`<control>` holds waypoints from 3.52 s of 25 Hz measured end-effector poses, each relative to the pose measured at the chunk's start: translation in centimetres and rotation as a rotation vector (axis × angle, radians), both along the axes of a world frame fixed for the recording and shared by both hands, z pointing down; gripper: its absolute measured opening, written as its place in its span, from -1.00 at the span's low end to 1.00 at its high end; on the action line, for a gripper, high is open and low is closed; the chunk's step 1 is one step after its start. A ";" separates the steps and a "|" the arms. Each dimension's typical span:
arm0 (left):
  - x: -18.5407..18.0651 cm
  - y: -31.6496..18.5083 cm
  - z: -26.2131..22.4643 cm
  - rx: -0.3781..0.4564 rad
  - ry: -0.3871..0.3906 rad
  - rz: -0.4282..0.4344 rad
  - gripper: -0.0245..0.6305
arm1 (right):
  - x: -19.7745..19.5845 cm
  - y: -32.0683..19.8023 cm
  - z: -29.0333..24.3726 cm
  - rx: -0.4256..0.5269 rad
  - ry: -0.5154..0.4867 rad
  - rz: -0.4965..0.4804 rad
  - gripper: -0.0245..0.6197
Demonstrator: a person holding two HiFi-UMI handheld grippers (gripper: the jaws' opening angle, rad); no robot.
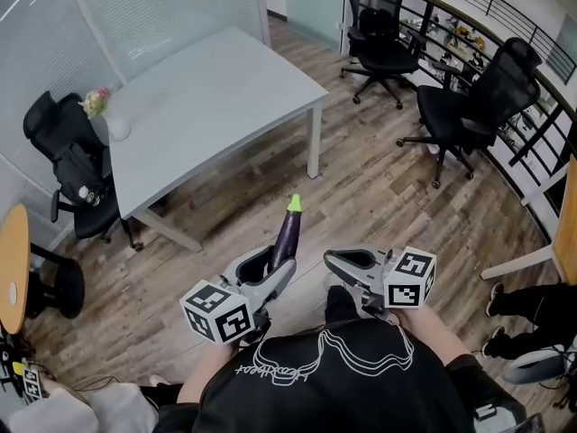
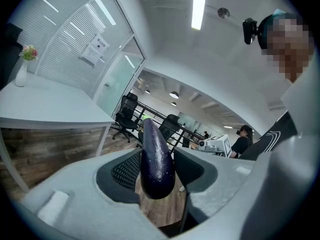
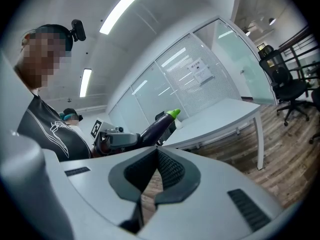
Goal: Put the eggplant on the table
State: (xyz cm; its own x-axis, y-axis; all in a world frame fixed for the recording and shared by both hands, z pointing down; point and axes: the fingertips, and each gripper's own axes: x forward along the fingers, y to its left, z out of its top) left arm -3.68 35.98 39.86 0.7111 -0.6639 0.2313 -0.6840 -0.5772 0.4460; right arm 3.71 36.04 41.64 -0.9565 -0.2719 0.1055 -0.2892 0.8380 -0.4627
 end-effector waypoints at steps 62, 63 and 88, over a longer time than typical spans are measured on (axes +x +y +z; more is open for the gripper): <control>4.7 -47.8 0.5 -0.017 -0.022 -0.076 -0.27 | 6.2 -48.3 -0.1 -0.077 -0.070 0.027 -0.90; 4.2 -48.7 0.5 -0.018 -0.021 -0.075 -0.27 | 5.7 -49.1 -0.2 -0.079 -0.066 0.031 -0.90; -7.0 -67.6 6.6 -0.095 -0.116 -0.126 -0.27 | -2.5 -64.5 1.5 -0.132 -0.022 0.104 -0.90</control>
